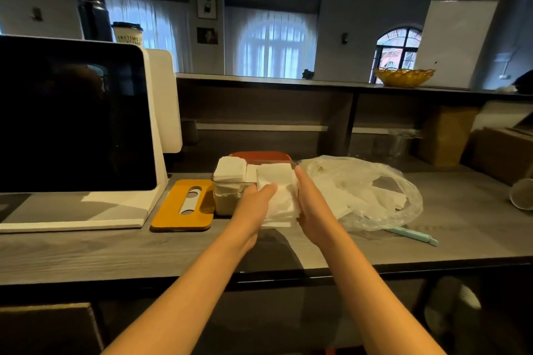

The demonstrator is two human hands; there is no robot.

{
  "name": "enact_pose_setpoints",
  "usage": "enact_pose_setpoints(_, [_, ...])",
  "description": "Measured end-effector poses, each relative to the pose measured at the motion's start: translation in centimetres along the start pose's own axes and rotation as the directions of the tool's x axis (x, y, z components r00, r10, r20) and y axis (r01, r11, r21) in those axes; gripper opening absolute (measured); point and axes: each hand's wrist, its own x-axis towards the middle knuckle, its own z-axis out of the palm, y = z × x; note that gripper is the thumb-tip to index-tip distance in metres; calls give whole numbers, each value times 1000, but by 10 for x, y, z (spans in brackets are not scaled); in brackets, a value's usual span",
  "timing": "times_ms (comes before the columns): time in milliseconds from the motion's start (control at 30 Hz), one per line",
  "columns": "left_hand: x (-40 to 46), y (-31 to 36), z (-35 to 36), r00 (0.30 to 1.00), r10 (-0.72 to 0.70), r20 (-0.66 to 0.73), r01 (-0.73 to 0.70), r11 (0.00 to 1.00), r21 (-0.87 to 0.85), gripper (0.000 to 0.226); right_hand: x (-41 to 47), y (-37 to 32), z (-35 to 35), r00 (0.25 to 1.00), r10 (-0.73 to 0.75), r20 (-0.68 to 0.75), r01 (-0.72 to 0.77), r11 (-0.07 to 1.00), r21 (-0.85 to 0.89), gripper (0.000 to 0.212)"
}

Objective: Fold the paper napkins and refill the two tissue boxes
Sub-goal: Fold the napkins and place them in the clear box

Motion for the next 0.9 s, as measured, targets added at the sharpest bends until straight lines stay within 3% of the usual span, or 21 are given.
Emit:
enact_pose_setpoints(167, [5, -5, 0, 987, 52, -149, -70, 991, -117, 24, 0, -5, -10, 978, 86, 188, -34, 964, -262, 33])
enact_pose_setpoints(300, [4, -16, -13, 995, 5, -101, -29, 970, -242, 31, 0, -1, -21, 964, 73, 255, 60, 876, -478, 18])
enact_pose_setpoints(367, [4, -23, -25, 999, 37, -37, -44, 979, -199, 32, 3, -2, -32, 961, 69, 268, 107, 800, -591, 22])
enact_pose_setpoints(467, [8, -34, -46, 989, 120, 87, -123, 992, 29, 44, 13, 5, -48, 965, -21, 263, 202, 698, -687, 35])
enact_pose_setpoints(567, [11, -43, -58, 975, 157, 156, -191, 953, 234, 55, 18, 18, -56, 965, -149, 215, 254, 732, -632, 38])
enact_pose_setpoints(700, [13, -53, -54, 973, 205, 103, -229, 882, 412, 55, 21, 47, -55, 971, -188, 150, 240, 806, -541, 39])
enact_pose_setpoints(800, [15, -58, -44, 982, 185, -23, -167, 927, 335, 38, 19, 59, -44, 987, -145, 65, 159, 914, -372, 41])
enact_pose_setpoints(900, [16, -58, -28, 963, 189, -190, -138, 957, 253, 21, 22, 66, -25, 972, -180, -152, 137, 957, -256, 31])
